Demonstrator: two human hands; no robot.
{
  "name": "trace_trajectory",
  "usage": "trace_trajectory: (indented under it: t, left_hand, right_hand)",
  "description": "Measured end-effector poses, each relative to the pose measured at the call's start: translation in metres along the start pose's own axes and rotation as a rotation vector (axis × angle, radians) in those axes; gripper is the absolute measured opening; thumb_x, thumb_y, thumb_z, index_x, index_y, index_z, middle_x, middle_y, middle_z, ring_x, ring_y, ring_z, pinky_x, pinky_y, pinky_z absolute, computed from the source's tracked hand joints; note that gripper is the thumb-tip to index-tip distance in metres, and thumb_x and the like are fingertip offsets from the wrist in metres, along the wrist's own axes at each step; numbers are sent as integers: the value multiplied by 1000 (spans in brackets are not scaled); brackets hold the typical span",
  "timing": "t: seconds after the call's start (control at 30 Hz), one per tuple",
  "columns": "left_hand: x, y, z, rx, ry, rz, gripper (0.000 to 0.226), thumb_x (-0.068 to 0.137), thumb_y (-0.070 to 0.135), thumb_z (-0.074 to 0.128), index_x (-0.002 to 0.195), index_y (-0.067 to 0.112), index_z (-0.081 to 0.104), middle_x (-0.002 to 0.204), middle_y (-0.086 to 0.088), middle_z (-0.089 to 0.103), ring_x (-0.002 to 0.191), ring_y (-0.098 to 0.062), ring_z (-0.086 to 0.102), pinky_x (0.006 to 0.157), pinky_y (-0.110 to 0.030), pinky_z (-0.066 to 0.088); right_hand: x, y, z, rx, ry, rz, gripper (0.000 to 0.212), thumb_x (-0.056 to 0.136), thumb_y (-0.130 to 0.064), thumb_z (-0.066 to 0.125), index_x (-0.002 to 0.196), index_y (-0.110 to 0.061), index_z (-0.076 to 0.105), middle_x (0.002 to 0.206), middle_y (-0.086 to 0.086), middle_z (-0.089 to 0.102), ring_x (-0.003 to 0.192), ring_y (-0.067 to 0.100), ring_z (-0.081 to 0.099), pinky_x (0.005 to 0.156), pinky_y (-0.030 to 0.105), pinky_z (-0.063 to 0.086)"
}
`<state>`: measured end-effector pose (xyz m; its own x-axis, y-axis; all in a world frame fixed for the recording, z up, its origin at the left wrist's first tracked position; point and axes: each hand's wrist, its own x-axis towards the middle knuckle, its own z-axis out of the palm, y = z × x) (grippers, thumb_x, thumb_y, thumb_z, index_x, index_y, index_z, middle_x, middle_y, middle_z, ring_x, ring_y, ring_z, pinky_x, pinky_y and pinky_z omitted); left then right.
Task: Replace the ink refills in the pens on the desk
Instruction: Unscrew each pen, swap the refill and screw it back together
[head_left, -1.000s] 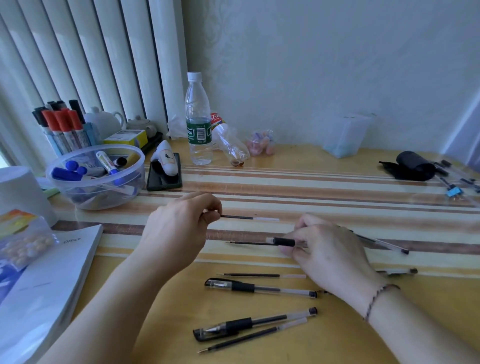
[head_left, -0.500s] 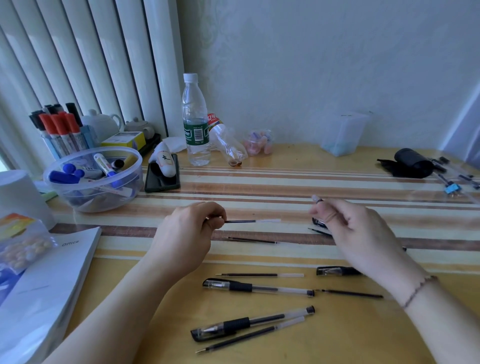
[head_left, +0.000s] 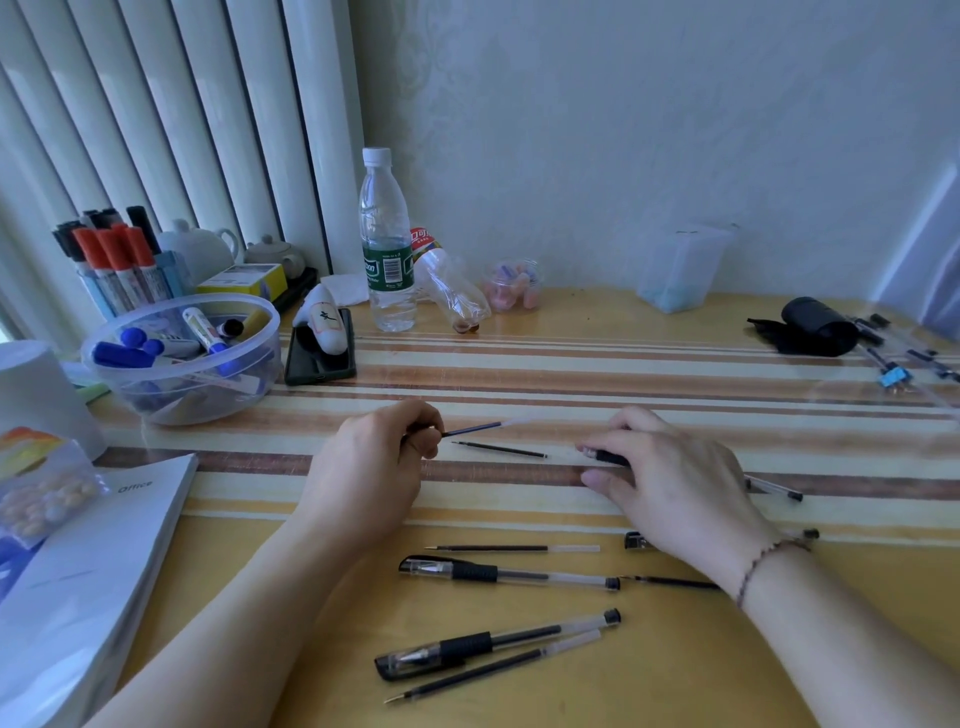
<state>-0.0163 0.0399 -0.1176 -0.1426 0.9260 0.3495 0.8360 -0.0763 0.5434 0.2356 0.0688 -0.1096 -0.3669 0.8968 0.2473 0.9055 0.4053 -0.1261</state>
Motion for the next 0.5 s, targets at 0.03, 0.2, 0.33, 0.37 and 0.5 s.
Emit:
trace_trajectory:
  t: [0.03, 0.2, 0.33, 0.37, 0.5]
  left_hand:
    - [0, 0, 0, -11, 11, -7, 21, 96, 16, 51, 85, 32, 59, 74, 14, 66, 53, -4, 49, 50, -24, 37]
    - [-1, 2, 0, -8, 5, -6, 21, 96, 16, 51, 85, 33, 58, 75, 14, 65, 53, -5, 48, 50, -25, 36]
    - [-1, 1, 0, -3, 5, -10, 20, 96, 16, 52, 86, 32, 59, 74, 14, 66, 53, -4, 49, 50, -25, 36]
    - [-1, 1, -1, -7, 10, -12, 20, 95, 16, 52, 86, 32, 59, 74, 14, 66, 54, -4, 49, 51, -25, 37]
    - [-1, 2, -1, -14, 14, -2, 20, 96, 16, 52, 87, 32, 59, 74, 14, 66, 55, -5, 50, 52, -26, 39]
  right_hand:
    - [2, -2, 2, -5, 2, 12, 26, 90, -49, 54, 112, -42, 64, 101, -24, 54, 65, 4, 54, 50, 20, 35]
    - [3, -7, 6, -20, 33, 63, 17, 91, -39, 57, 102, -37, 70, 97, -19, 58, 64, 9, 54, 45, 19, 28]
    - [2, -8, 5, -56, 34, 61, 19, 93, -37, 53, 102, -32, 69, 98, -15, 58, 67, 16, 60, 51, 25, 43]
    - [2, -9, 3, -53, 44, 54, 19, 93, -37, 53, 101, -30, 68, 97, -14, 57, 68, 16, 61, 53, 27, 46]
    - [0, -19, 1, -3, 32, 7, 18, 92, -40, 54, 100, -32, 68, 100, -16, 60, 72, 15, 62, 59, 29, 50]
